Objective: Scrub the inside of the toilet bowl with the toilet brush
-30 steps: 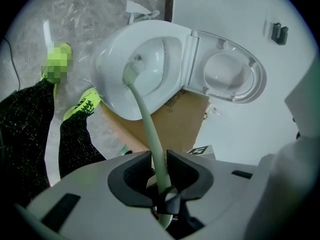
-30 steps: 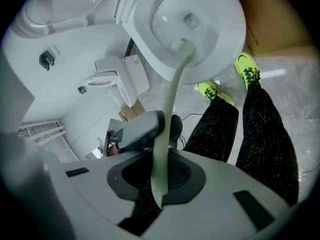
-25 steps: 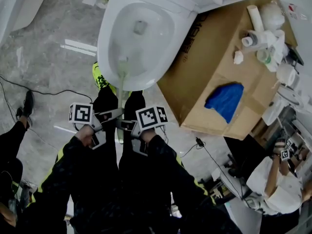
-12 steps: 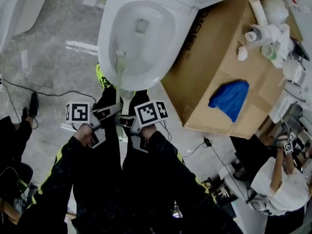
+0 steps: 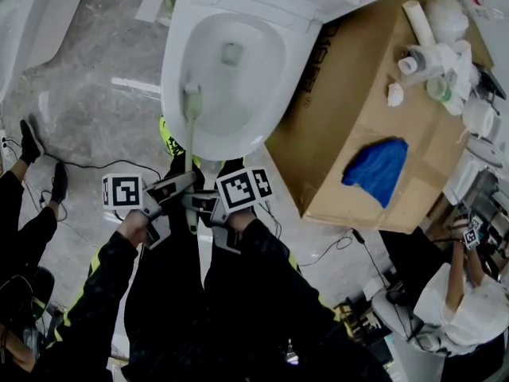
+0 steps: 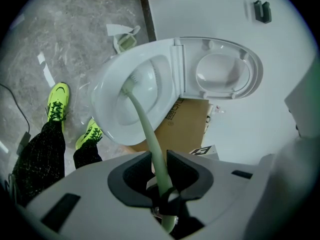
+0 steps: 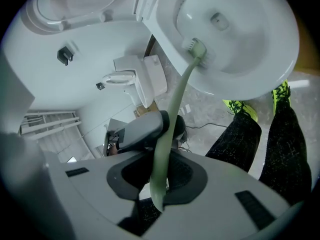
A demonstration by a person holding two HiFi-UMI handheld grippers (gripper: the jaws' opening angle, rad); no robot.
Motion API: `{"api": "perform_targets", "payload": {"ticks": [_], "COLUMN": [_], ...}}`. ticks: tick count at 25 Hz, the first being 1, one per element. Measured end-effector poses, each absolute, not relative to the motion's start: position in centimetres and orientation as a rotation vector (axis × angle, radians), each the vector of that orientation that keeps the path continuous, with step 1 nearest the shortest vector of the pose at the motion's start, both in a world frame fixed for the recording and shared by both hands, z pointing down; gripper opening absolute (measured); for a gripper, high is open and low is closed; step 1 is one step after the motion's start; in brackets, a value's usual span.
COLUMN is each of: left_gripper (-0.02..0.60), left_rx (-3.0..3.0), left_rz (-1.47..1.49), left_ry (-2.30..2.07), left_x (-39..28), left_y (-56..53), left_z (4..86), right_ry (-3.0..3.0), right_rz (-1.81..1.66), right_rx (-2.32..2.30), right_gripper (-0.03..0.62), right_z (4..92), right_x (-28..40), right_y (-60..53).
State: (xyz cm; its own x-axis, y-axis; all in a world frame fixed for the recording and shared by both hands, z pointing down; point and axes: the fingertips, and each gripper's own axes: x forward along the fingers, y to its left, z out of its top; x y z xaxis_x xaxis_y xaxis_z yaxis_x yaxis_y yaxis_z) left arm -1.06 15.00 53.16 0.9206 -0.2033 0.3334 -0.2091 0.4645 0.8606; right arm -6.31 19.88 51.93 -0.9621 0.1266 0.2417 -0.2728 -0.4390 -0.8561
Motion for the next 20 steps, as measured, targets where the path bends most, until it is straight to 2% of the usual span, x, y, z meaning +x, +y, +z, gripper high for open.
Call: {"api": "perform_targets", "payload": {"ticks": [20], "left_gripper": [0.095], "left_rx": [1.255], "left_rz": [0.024], "left_ry": [-0.570], "left_x": [-2.3], "left_y": [9.4], "left_z": [55.2], "right_ry": [-1.724], "right_rz": [2.286], "right_rx": [0.265], "right_gripper": [0.057], "right_z": [53.6], "right_x": [-6.0], "right_y": [13.9]}}
